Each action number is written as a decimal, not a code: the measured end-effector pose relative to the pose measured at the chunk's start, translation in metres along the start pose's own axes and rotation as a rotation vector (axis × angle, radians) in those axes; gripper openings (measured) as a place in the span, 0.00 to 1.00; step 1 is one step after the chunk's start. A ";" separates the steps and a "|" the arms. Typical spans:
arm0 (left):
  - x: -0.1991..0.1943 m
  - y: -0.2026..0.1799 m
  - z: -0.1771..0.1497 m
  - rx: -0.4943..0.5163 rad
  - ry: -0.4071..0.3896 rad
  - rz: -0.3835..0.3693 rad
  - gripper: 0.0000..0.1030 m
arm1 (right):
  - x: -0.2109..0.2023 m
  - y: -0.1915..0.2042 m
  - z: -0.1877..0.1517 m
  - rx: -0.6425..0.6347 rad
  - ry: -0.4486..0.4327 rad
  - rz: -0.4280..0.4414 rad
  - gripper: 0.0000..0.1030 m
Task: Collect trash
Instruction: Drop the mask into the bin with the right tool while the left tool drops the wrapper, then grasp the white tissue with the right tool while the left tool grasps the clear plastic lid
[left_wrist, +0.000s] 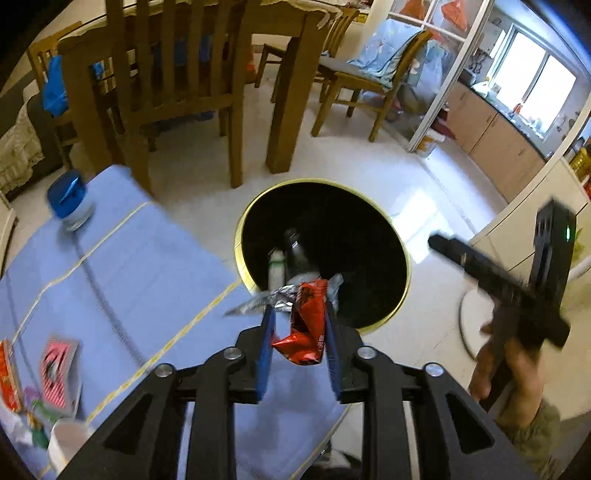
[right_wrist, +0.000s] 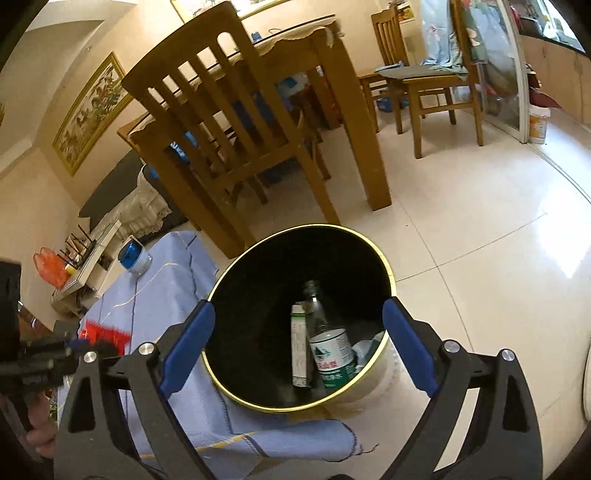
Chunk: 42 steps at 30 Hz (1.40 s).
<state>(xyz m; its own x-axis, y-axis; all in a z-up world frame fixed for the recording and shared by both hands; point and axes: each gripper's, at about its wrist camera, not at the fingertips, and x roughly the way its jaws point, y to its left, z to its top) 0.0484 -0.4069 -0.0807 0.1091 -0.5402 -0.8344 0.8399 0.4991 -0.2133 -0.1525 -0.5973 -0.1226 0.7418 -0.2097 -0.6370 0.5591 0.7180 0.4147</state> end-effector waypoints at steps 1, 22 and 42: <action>0.002 -0.002 0.003 0.001 -0.004 -0.005 0.55 | -0.003 -0.003 0.000 0.003 -0.002 -0.002 0.89; -0.092 0.007 -0.070 0.005 -0.081 0.231 0.85 | 0.014 0.066 -0.030 -0.091 0.086 0.094 0.92; -0.325 0.262 -0.239 -0.554 -0.264 0.559 0.85 | 0.014 0.345 -0.104 -0.531 0.301 0.507 0.94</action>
<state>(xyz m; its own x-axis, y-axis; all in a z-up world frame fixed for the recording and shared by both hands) 0.1059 0.0615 0.0130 0.6119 -0.2198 -0.7597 0.2485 0.9654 -0.0792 0.0123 -0.2838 -0.0556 0.6845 0.3613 -0.6332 -0.1273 0.9145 0.3841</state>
